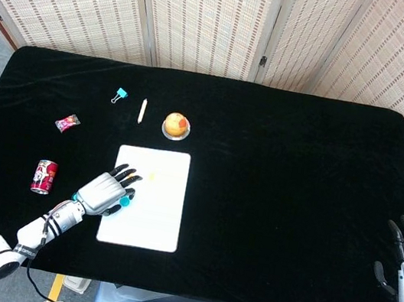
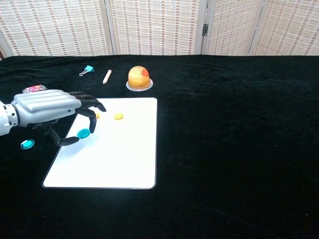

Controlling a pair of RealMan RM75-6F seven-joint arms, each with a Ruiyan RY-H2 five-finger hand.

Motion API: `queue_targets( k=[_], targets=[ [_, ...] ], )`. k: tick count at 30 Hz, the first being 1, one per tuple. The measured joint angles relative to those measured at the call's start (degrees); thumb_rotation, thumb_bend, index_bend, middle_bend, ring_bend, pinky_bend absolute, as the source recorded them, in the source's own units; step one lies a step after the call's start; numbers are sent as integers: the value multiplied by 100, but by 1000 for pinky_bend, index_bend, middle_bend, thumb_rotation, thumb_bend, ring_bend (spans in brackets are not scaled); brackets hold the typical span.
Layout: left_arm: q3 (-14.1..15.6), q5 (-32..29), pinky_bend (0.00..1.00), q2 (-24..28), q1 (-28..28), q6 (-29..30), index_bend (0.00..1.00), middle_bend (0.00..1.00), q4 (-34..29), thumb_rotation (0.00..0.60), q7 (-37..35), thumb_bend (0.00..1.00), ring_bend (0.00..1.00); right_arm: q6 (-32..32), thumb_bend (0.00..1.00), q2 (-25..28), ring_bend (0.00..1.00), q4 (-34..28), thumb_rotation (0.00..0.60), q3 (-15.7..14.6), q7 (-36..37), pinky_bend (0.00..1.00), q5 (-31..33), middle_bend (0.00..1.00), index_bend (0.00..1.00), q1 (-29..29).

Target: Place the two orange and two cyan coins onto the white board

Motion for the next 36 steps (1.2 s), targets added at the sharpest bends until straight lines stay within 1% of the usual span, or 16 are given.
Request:
queue_targets(
  k=[7,12,14,17,21,27,31,36],
  targets=[
    [37,-3,0,-74,31,22,491,148,12,600,-6,469,0,9,468,-2,0,-6,600,2,-16,0,-6,0,0,-3],
    [37,-35,0,-106,29,-6,407,147,31,600,-6,468,0,23,468,3,0,-21,600,-5,-25,0,-24,0,0,-12],
    [52,-41,0,-97,32,-23,342,140,2,600,-6,465,0,30,467,6,0,-24,600,-7,-27,0,-17,0,0,-22],
    [70,-33,0,-80,53,3,308,136,-31,600,-33,463,0,40,467,8,0,-28,600,-7,-29,0,-20,0,0,-27],
    [68,-35,0,-15,87,66,312,135,-64,600,-124,463,0,59,468,9,0,-35,600,-7,-34,0,-50,0,0,-29],
    [61,-77,0,235,255,305,375,135,-98,600,-306,464,0,76,468,13,0,-41,600,-9,-29,0,-94,0,0,-26],
    [161,-94,0,419,482,482,387,136,-68,600,-495,464,0,77,468,-9,0,-19,600,-14,-10,0,-118,0,0,-20],
    [291,-86,0,505,749,717,391,135,52,600,-545,464,0,37,468,-31,0,-4,600,-15,-10,0,-163,0,0,23]
  ],
)
